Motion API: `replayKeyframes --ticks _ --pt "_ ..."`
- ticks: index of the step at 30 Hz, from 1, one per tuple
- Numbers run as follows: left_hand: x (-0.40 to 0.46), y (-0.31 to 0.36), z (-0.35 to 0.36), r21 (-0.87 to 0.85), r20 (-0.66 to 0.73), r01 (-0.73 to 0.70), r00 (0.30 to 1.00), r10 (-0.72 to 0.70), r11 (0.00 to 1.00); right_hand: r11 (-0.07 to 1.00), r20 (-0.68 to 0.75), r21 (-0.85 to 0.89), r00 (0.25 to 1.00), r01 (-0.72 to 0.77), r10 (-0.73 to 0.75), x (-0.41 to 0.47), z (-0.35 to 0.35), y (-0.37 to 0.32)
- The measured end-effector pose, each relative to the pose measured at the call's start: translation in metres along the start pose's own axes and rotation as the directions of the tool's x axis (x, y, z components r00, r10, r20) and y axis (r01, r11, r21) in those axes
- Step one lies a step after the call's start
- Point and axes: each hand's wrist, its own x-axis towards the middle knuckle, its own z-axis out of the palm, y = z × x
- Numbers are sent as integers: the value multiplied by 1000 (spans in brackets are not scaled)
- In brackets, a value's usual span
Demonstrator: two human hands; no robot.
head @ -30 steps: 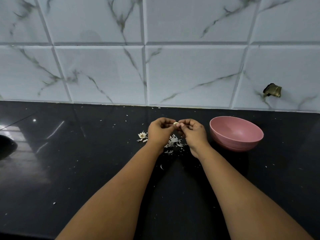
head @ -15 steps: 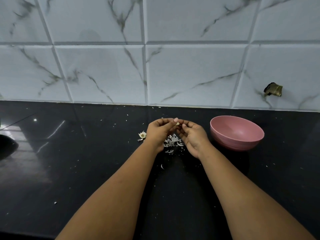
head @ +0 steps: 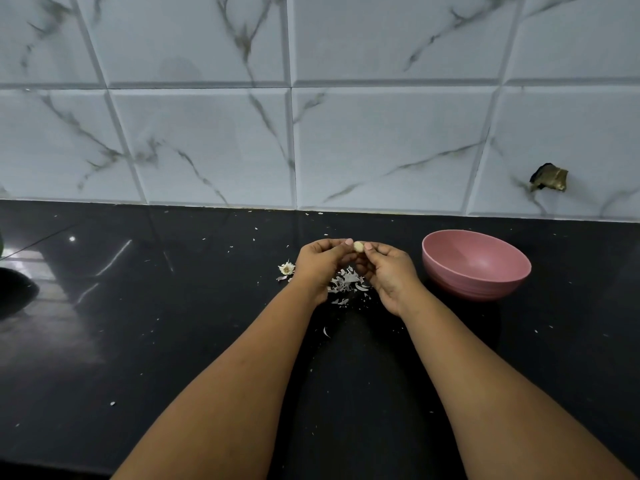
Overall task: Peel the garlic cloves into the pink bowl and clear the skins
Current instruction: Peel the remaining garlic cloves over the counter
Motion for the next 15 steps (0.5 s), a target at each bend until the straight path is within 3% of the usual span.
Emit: replayKeyframes --ticks 3,8,15 --pt "0 -1 0 60 -74 -10 997 14 998 998 -34 -61 999 6 -8 1 0 0" --pt "1 -1 -1 350 -193 -41 974 114 936 992 -85 -114 995 50 -60 1 1 -1" --pt "-2 -5 0 594 -94 -166 958 272 788 984 -67 -156 993 86 -97 0 3 3"
